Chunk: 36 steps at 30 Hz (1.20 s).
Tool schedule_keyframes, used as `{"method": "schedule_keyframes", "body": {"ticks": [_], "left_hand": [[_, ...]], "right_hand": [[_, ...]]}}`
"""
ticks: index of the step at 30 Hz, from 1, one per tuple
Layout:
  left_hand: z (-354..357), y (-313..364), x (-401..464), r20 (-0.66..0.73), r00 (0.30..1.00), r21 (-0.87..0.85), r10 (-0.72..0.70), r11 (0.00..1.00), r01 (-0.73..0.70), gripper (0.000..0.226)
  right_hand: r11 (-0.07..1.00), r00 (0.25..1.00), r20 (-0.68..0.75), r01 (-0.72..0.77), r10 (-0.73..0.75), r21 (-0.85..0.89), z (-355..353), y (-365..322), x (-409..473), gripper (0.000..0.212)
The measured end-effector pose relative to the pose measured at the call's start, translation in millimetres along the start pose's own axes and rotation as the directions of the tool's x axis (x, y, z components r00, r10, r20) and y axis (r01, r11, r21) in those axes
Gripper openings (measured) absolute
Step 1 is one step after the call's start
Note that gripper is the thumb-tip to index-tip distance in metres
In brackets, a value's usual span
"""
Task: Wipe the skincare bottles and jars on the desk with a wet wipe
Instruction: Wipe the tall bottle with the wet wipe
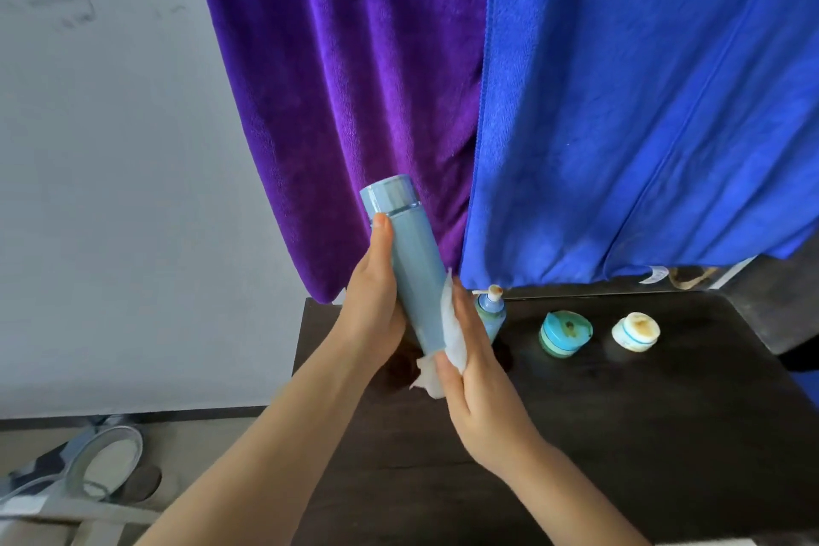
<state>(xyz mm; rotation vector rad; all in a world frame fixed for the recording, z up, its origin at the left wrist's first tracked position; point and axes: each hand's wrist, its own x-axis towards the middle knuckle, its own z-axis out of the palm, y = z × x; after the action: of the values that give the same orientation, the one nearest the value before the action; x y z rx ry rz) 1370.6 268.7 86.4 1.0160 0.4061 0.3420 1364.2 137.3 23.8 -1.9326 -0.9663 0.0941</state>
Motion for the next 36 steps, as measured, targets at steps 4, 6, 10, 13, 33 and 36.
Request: {"method": "schedule_keyframes", "body": {"ticks": [4, 6, 10, 13, 33, 36], "left_hand": [[2.7, -14.6, -12.7, 0.065, 0.995, 0.03, -0.075, 0.997, 0.074, 0.05], [6.8, -24.1, -19.1, 0.136, 0.988, 0.08, -0.077, 0.995, 0.066, 0.044], [14.5, -25.8, -21.0, 0.177, 0.984, 0.107, -0.013, 0.994, -0.006, 0.032], [17.2, -15.1, -12.3, 0.039, 0.999, 0.076, 0.007, 0.997, -0.01, 0.03], [15.2, -5.8, -12.6, 0.051, 0.996, 0.038, -0.073, 0.997, 0.071, 0.047], [15.5, -16.7, -18.1, 0.116, 0.988, 0.004, -0.101, 0.995, 0.102, 0.043]], "right_hand": [[0.987, 0.997, 0.008, -0.076, 0.075, 0.145, -11.4, -12.3, 16.1, 0.055], [0.97, 0.995, -0.001, -0.093, 0.096, 0.225, -23.4, -22.1, 40.6, 0.054], [0.962, 0.995, -0.001, -0.092, 0.095, 0.257, -35.9, -30.9, 65.1, 0.053], [0.98, 0.999, 0.005, -0.032, 0.032, 0.195, -24.3, -23.5, 38.4, 0.056], [0.999, 0.999, -0.019, 0.044, -0.044, -0.014, -5.2, -12.2, -16.4, 0.069], [0.998, 0.997, -0.069, 0.045, -0.043, 0.034, -12.8, -18.1, -1.5, 0.066]]}}
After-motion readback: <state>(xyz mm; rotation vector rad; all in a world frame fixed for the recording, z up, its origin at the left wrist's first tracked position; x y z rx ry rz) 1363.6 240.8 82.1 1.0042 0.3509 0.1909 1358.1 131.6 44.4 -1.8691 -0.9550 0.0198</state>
